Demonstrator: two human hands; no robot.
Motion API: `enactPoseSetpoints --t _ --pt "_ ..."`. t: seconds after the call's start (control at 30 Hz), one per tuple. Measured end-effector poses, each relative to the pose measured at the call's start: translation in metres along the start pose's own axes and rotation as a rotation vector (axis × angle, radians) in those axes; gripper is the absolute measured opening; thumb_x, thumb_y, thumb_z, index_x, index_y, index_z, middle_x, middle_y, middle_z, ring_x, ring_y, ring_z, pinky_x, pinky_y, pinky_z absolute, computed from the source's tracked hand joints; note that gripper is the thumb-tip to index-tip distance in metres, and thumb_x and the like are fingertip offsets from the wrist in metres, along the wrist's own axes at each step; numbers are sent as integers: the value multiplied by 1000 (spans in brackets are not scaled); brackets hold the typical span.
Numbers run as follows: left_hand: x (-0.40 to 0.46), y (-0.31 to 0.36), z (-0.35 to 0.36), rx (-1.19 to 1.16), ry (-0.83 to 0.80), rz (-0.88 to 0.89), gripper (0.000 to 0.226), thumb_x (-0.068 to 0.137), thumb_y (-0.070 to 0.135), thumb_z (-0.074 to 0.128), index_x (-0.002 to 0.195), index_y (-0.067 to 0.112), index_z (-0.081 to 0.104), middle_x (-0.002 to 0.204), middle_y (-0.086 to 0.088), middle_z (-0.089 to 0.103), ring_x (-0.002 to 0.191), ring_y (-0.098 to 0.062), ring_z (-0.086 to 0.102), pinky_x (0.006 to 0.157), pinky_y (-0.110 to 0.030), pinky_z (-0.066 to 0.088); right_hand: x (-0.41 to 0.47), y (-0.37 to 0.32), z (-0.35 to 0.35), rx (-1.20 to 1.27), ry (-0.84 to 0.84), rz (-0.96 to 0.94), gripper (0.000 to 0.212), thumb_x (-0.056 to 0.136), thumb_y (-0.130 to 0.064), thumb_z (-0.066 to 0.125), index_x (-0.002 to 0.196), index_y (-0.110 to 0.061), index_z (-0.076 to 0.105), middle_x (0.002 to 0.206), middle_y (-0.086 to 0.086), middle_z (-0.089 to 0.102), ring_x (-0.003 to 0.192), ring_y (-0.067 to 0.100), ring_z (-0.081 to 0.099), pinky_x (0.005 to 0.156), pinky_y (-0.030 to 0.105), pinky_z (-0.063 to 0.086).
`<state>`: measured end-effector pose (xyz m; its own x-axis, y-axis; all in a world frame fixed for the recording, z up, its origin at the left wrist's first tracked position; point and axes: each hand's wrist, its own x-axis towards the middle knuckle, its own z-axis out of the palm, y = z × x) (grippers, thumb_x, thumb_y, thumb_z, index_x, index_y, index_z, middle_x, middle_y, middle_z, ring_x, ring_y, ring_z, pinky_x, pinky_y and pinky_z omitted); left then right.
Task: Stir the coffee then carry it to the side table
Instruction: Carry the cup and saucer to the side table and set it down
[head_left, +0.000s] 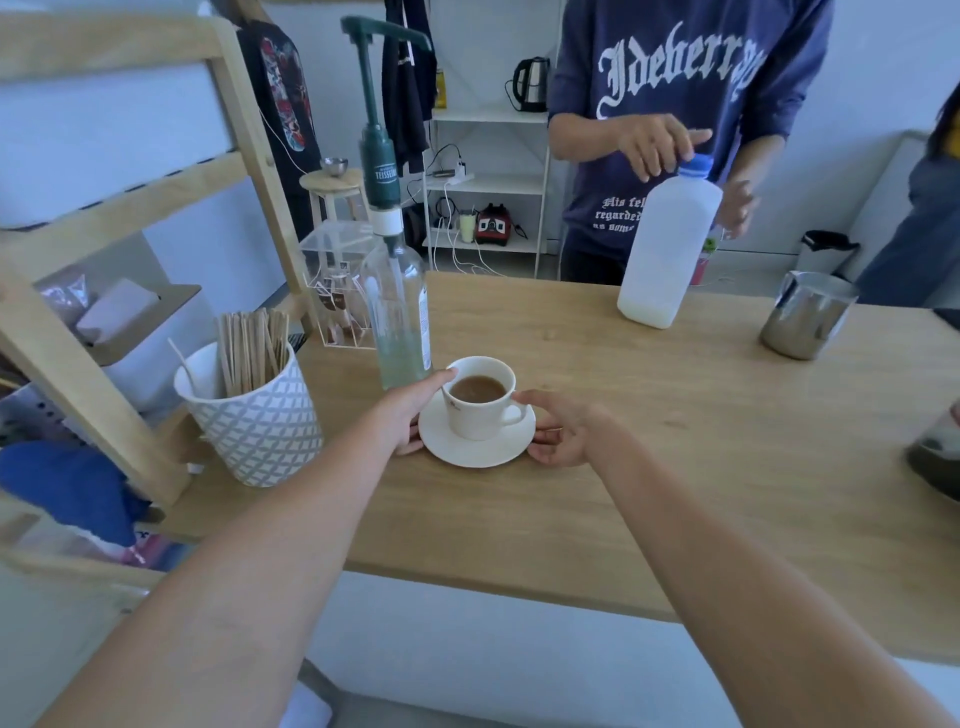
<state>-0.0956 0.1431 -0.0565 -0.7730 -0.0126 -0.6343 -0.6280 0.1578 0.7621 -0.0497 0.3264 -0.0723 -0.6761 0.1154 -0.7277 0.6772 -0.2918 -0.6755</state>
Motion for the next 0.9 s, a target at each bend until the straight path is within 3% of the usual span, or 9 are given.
enactPoseSetpoints --t 0.13,0.23,0.3,0.47,0.6,0.73,0.9 --pt "-4 -2 -2 0 -32 -11 52 71 53 78 95 13 55 84 0 59 76 -14 56 87 -31 48 -7 5 -1 -3 22 -11 41 71 -34 77 94 -6 57 91 6 56 80 19 57 78 27 48" --pt "-15 -2 -2 17 -58 -10 47 71 51 78 82 14 52 81 0 59 72 -14 56 86 -31 49 -17 11 -6 19 39 -39 39 71 -34 77 92 -7 57 90 6 56 80 19 58 81 27 49" --pt "-26 -3 -1 36 -85 -6 46 72 50 78 81 13 52 80 -1 59 71 -14 56 85 -31 50 -30 17 -9 42 50 -60 40 71 -34 76 93 -7 58 92 6 57 82 20 59 84 28 49" --pt "-60 -11 1 107 -155 12 47 73 50 77 79 10 52 77 -2 58 69 -15 56 88 -31 50 -77 41 -16 189 58 -98 32 76 -26 74 91 -3 56 85 9 57 73 21 61 74 34 54" --pt "-92 -26 8 164 -218 28 48 75 50 76 77 8 52 76 -3 56 68 -15 55 83 -30 50 -113 71 -24 258 109 -146 31 77 -24 73 93 -3 57 87 11 58 77 22 62 90 39 54" --pt "-123 -44 22 223 -289 32 49 76 50 75 75 7 51 73 -4 56 66 -15 54 74 -29 51 -148 103 -39 306 196 -180 34 77 -25 74 97 -3 57 87 11 60 84 24 63 94 41 53" --pt "-166 -69 55 295 -402 45 49 76 48 75 73 6 50 72 -5 55 66 -16 53 96 -30 49 -201 145 -73 380 327 -191 27 74 -22 74 87 -4 59 82 11 61 77 23 63 85 39 56"
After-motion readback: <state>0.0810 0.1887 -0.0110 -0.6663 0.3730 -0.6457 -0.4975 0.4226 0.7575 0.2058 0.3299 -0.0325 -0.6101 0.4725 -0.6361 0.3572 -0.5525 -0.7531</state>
